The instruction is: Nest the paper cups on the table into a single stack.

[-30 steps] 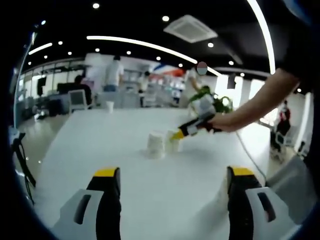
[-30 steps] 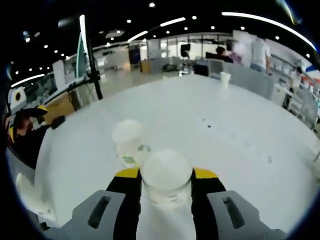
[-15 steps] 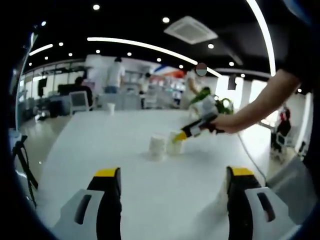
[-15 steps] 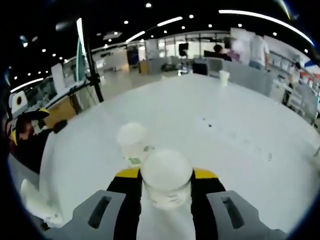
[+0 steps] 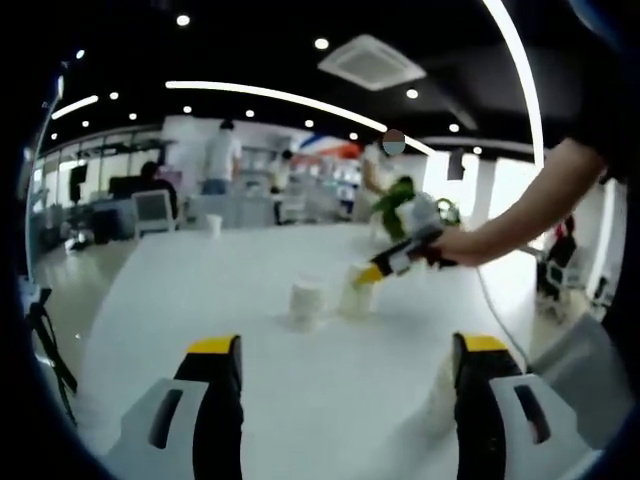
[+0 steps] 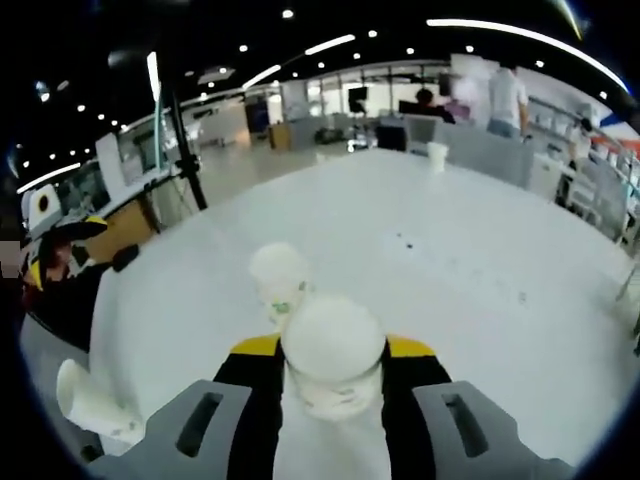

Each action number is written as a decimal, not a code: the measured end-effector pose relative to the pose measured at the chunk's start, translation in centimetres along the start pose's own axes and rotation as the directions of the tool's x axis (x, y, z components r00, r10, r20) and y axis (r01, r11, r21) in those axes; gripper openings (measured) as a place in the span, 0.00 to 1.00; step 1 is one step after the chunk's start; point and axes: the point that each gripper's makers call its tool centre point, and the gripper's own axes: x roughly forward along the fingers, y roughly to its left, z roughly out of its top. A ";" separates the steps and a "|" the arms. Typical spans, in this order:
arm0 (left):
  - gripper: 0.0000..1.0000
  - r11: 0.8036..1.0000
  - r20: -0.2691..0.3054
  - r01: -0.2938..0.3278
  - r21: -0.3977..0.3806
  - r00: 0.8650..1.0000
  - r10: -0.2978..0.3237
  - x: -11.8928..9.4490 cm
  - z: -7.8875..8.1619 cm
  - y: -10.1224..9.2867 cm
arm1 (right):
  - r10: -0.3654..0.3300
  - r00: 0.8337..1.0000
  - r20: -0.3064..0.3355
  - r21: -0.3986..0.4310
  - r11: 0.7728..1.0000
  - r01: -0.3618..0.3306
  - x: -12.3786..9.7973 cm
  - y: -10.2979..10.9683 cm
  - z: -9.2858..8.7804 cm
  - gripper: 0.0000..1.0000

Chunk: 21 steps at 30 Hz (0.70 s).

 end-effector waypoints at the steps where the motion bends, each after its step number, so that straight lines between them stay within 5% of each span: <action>1: 0.85 1.000 0.003 0.005 0.006 1.000 -0.005 0.0 0.3 -0.2 | 0.000 1.000 0.004 0.004 1.000 0.000 -0.4 0.1 0.0 0.35; 21: 0.85 0.996 0.024 0.085 0.031 0.996 -0.086 0.6 2.2 -3.8 | -0.007 0.995 0.099 0.012 1.000 0.006 -8.8 4.6 0.6 0.34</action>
